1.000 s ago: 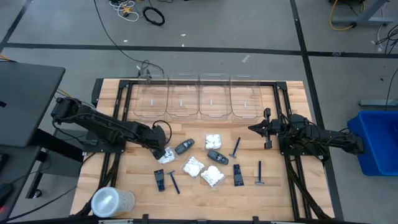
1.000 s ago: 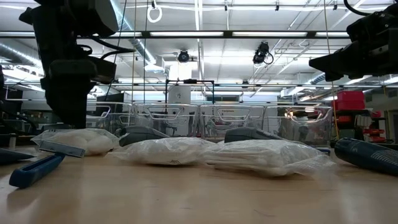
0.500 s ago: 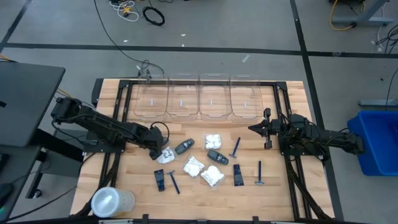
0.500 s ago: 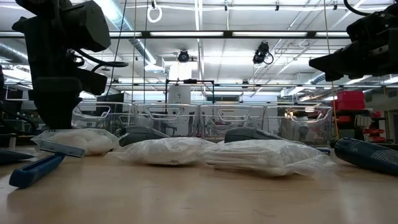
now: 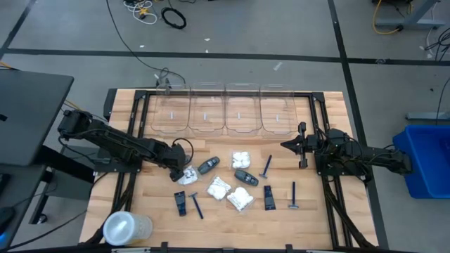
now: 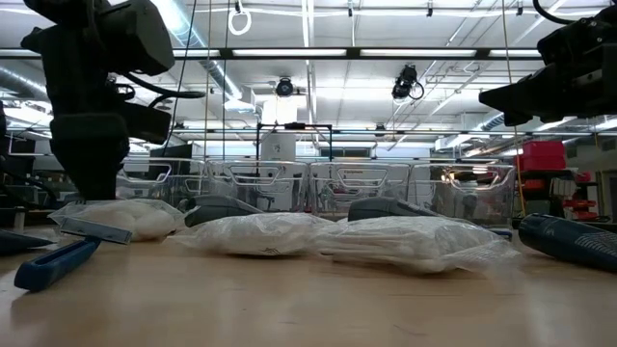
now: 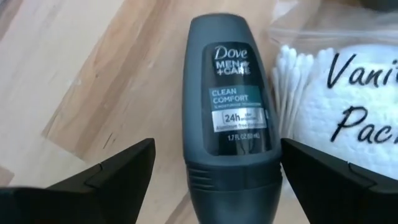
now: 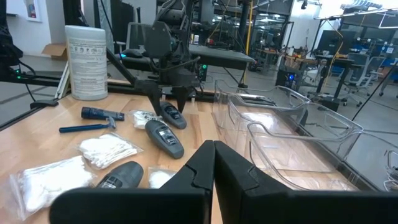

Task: Pick & Place Travel size toiletries
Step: Put the left gray deodorant into the left transparent bin

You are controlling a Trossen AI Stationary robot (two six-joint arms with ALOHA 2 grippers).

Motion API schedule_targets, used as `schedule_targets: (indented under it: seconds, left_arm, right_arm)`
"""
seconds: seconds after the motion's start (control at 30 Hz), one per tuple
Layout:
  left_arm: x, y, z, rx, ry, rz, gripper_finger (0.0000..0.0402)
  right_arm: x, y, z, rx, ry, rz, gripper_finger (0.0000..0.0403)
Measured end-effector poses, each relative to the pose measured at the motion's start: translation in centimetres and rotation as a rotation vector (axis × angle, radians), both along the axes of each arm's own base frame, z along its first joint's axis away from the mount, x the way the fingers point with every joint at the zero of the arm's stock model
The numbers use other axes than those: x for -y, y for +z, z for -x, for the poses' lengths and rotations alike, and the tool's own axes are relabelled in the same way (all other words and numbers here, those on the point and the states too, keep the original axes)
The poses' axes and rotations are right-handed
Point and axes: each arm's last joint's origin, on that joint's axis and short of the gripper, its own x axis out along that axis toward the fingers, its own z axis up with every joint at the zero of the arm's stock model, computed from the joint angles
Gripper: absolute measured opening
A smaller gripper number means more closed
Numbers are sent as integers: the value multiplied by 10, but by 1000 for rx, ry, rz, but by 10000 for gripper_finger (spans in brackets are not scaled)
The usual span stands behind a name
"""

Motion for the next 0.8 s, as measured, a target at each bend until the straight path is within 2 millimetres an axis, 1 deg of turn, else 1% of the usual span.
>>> schedule_targets:
  seconds: [0.37, 0.63, 0.8]
  left_arm:
    - [-1, -6, 4, -13, 39, 19, 349]
    - [0, -6, 4, -12, 29, 17, 303]
    - [0, -6, 4, -11, 28, 16, 285]
  right_arm:
    - [0, 0, 0, 0, -1, 0, 13]
    - [0, 0, 0, 0, -1, 0, 14]
    - [0, 0, 0, 0, 0, 0, 14]
